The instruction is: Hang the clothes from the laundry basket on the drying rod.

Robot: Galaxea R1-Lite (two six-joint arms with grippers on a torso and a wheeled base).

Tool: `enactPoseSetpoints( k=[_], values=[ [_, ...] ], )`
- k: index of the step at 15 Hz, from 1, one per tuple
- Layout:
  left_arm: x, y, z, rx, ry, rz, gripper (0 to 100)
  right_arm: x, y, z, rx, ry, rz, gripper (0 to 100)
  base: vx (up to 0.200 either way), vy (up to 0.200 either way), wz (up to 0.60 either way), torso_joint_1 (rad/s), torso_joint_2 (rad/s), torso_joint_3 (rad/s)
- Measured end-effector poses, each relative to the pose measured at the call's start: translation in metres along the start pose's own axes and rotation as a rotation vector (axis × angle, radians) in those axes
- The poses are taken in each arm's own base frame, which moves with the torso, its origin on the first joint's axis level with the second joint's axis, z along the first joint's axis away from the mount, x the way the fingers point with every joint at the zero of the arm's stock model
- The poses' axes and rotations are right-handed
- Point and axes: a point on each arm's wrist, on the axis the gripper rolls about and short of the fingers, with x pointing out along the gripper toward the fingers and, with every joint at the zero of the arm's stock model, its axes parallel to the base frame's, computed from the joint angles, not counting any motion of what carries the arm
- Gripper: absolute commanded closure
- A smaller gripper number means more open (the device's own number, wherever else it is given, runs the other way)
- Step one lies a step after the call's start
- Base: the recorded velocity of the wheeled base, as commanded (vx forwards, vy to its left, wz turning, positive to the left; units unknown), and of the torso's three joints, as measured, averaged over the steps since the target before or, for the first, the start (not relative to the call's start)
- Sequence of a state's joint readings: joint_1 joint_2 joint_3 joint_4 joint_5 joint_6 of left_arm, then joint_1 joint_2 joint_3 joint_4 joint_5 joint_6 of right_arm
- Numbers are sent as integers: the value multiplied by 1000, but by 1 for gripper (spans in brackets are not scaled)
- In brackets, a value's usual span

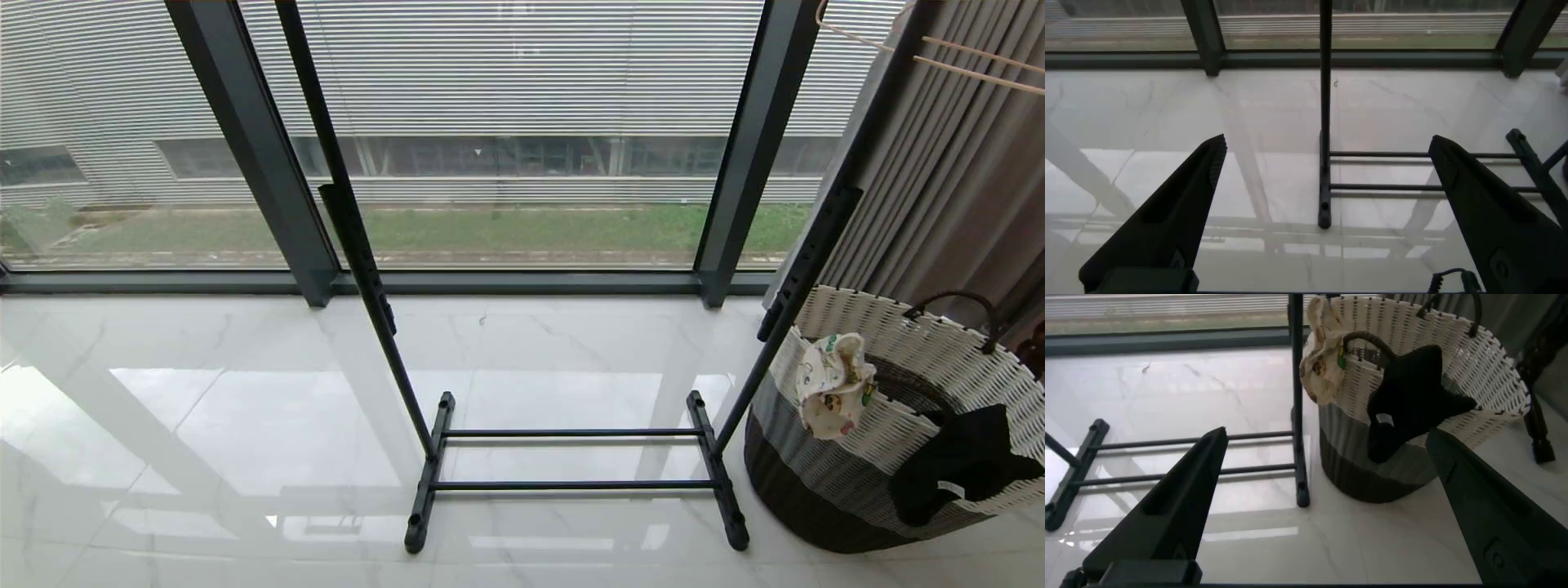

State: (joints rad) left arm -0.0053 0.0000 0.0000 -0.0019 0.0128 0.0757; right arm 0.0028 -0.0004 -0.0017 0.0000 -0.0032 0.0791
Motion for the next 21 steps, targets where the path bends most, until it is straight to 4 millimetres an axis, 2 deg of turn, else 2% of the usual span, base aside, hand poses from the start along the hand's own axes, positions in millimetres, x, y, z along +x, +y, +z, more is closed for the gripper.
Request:
enactPoseSetpoints(
  k=[10,12,16,21],
  values=[
    [0,0,0,1,-1,1,0,0,0,0,0,0,0,0,0,-200,0,2,4,2],
    [0,0,0,2,-1,2,0,0,0,0,0,0,0,0,200,-200,0,0,2,5],
    [0,0,0,-1,-1,1,0,0,0,0,-1,0,0,0,200,0,0,-1,5,4],
    [0,0,0,-2,-1,1,0,0,0,0,-6,0,0,0,0,0,0,0,0,0]
  ],
)
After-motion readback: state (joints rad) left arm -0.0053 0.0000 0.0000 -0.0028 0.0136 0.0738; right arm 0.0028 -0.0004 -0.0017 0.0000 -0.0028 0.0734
